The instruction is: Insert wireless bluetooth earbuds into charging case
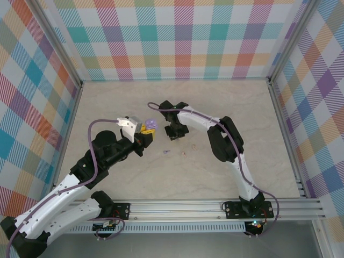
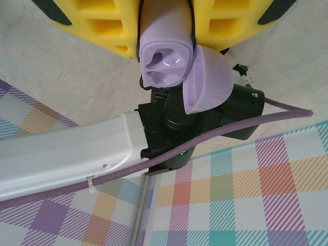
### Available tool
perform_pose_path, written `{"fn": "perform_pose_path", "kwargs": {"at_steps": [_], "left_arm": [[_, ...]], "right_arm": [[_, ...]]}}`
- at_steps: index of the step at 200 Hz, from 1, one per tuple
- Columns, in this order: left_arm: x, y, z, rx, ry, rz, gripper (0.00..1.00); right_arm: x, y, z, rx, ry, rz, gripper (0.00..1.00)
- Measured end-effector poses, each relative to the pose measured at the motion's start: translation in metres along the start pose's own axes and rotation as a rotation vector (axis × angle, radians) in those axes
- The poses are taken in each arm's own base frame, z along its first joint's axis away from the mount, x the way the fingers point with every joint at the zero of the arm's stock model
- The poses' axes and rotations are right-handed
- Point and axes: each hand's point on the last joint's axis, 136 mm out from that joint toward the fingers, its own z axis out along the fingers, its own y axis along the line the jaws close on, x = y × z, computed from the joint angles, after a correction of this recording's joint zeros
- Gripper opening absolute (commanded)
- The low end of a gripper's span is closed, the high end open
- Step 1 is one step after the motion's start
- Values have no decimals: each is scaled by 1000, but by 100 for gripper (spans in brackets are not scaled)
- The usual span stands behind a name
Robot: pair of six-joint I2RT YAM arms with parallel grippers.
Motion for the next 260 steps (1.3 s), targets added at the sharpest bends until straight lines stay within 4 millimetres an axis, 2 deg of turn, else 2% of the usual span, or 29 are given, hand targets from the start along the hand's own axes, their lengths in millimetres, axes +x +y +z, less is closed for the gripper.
{"fn": "perform_pose_path", "kwargs": {"at_steps": [19,47,80,126,156,186,211,227,260], "left_arm": [[0,0,0,0,0,0,9],[1,0,1,0,5,-4,9],[8,1,9,-4,32,-20,9],[19,4,26,-11,70,-48,7],[29,6,37,-18,103,-69,7],[38,7,44,-23,132,-80,7],[38,7,44,-23,133,-80,7],[38,7,44,-23,133,-81,7],[38,7,44,-23,133,-81,6]], "right_arm": [[4,-10,-2,-15,-13,45,19],[19,-41,-5,-42,-14,155,18],[29,-67,-9,-110,-45,277,17],[32,-75,-17,-262,-100,389,16],[33,-83,-14,-262,-107,439,17],[36,-94,-11,-197,-109,459,23],[39,-101,-11,-150,-97,450,39],[37,-103,-14,-138,-100,433,44],[26,-103,-22,-124,-105,350,46]]}}
